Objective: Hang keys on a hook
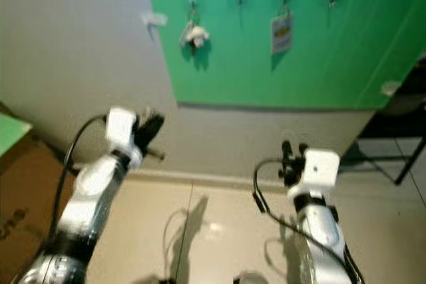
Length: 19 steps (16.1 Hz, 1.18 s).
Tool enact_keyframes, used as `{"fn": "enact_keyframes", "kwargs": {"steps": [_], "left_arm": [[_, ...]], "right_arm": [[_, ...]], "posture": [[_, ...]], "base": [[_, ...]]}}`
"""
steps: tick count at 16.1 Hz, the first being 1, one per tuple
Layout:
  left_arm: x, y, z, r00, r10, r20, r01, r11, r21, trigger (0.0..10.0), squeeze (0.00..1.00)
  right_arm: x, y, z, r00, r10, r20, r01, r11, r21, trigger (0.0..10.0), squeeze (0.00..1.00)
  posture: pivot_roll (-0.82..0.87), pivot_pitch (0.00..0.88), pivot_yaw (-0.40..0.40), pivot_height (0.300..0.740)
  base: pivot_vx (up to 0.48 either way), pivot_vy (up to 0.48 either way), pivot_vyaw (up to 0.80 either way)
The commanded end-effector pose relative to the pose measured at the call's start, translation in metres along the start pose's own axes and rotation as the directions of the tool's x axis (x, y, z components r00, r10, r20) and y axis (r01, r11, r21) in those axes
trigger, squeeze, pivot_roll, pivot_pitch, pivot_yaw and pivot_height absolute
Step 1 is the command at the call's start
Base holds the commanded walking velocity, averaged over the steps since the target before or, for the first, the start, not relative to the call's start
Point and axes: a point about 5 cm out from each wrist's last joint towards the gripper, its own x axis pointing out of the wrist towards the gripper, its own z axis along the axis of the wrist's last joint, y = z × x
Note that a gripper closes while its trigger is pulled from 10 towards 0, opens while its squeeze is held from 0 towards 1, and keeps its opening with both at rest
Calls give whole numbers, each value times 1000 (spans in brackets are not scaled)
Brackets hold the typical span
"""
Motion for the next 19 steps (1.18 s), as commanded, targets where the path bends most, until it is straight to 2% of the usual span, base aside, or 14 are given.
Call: {"fn": "enact_keyframes", "kwargs": {"steps": [1, 2, 3, 4, 7, 8, 9, 10, 11, 14, 16, 17, 19], "left_arm": [[-25, -12, -24, 997, -29, -65, 30, 1000, 1, 0, 0], [-29, -16, -29, 996, -38, -75, 37, 999, -10, 0, 0], [-27, -20, -26, 998, -33, -49, 33, 999, -7, 0, 0], [-16, -23, -16, 999, -22, -23, 22, 1000, 5, 0, 0], [-3, -29, -8, 1000, -19, -23, 17, 995, -103, 0, 0], [3, -37, -10, 998, -64, -28, 60, 990, -128, 0, 0], [7, -46, -13, 995, -99, -27, 95, 989, -112, 0, 0], [8, -48, -14, 994, -101, -29, 97, 990, -104, 0, 0], [7, -52, -16, 994, -97, -42, 93, 992, -87, 0, 0], [8, -53, -16, 994, -87, -66, 85, 996, -33, 0, 0], [14, -54, -5, 992, -123, -19, 123, 992, -9, 0, 0], [21, -60, 10, 983, -180, 23, 180, 984, 11, 0, 0], [24, -65, 19, 978, -202, 51, 201, 979, 22, 0, 0]], "right_arm": [[-6, 3, 8, 1000, 18, 19, -20, 996, 92, 10000, 0], [-7, 3, 8, 1000, 17, 21, -19, 996, 90, 10000, 0], [-9, 3, 4, 1000, 23, 19, -24, 996, 81, 10000, 0], [-9, 5, -3, 999, 40, 12, -41, 998, 54, 10000, 0], [1, 5, -10, 1000, 30, -4, -30, 998, 56, 10000, 0], [7, 5, -11, 999, 34, -5, -33, 998, 55, 10000, 0], [7, 3, -13, 999, 36, -18, -36, 998, 46, 10000, 0], [7, 3, -13, 999, 45, -25, -44, 998, 41, 10000, 0], [7, -1, -13, 997, 64, -41, -63, 998, 20, 10000, 0], [15, -1, -9, 995, 91, -34, -92, 996, -6, 10000, 0], [21, 2, -5, 996, 91, -12, -91, 996, 4, 10000, 0], [24, 9, -5, 994, 105, 2, -105, 994, 6, 10000, 0], [26, 13, -5, 994, 109, 5, -110, 994, 9, 10000, 0]], "posture": [[-226, 26, 67, 740], [-225, 28, 61, 740], [-221, 22, 52, 740], [-214, 11, 46, 740], [-207, 0, 51, 740], [-203, 0, 49, 740], [-215, 3, 42, 740], [-216, 9, 34, 740], [-219, 27, -3, 740], [-221, 25, -8, 740], [-211, 21, 4, 740], [-203, 17, 19, 740], [-202, 17, 29, 740]], "base": [[0, 0, 0], [0, 0, 0], [0, 0, 0], [0, 0, 0], [0, 0, 0], [0, 0, 0], [0, 0, 0], [0, 0, 0], [0, 0, 0], [0, 0, 0], [0, 0, 0], [0, 0, 0], [214, 0, 0]]}}
